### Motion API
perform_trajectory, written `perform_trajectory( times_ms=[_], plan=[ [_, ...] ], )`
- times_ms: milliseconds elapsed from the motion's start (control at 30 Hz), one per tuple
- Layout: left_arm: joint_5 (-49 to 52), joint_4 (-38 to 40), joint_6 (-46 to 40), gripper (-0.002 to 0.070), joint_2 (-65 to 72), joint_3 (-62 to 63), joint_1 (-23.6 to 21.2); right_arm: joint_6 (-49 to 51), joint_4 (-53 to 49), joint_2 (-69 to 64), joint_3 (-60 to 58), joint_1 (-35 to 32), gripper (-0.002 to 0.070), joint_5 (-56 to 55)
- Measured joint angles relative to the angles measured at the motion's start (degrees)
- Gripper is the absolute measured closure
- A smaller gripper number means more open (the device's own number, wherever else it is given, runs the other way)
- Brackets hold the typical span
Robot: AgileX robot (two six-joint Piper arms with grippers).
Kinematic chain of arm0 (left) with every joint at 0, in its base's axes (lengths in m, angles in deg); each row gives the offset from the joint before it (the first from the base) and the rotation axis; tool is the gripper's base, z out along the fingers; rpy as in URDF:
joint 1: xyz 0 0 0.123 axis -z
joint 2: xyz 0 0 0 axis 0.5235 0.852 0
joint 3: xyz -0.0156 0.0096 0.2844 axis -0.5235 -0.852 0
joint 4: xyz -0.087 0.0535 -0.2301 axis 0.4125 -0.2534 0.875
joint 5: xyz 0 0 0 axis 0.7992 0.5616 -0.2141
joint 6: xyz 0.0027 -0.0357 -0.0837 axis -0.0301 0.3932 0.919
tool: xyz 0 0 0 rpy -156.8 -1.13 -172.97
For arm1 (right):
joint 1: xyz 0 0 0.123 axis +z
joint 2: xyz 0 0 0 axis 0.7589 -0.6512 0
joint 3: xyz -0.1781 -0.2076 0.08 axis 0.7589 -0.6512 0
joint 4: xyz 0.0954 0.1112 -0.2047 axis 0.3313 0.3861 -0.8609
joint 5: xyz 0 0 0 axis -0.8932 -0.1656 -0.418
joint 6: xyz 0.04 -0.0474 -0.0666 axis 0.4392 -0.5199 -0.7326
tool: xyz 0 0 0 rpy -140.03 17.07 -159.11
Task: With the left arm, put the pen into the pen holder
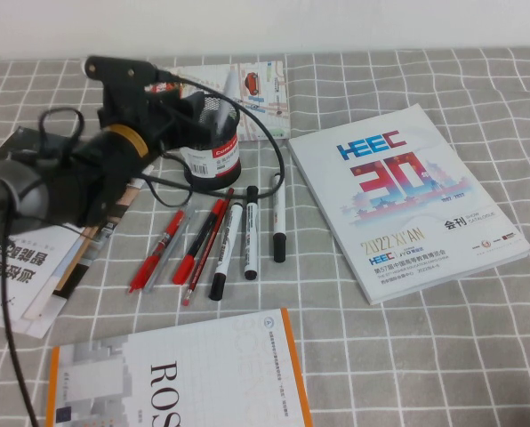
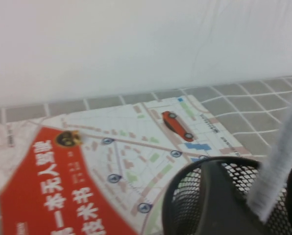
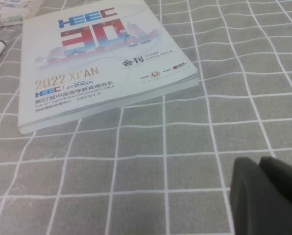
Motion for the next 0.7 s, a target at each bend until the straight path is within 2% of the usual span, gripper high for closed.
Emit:
perform_trajectory(
  times_ms=[133,267,333,467,700],
  plan=[
    [7.3,-0.3,-0.1,0.0438,-4.6,0.0,0.0,0.0,0.1,0.0,0.0,0.0,0.0691,0.0],
    [14.7,-1.0,-0.1,0.0586,-11.9,-0.9,0.0,0.0,0.1,0.0,0.0,0.0,0.0691,0.0],
    [16.4,-1.0,-0.1,0.0638,-16.8,-3.0,0.0,0.0,0.1,0.0,0.0,0.0,0.0691,0.0],
    [18.2,-1.1,-0.1,0.0668,-28.1,-9.6,0.0,0.0,0.1,0.0,0.0,0.0,0.0691,0.0],
    [26.2,-1.1,-0.1,0.0675,-51.3,-23.7,0.0,0.0,0.1,0.0,0.0,0.0,0.0691,0.0]
  ],
)
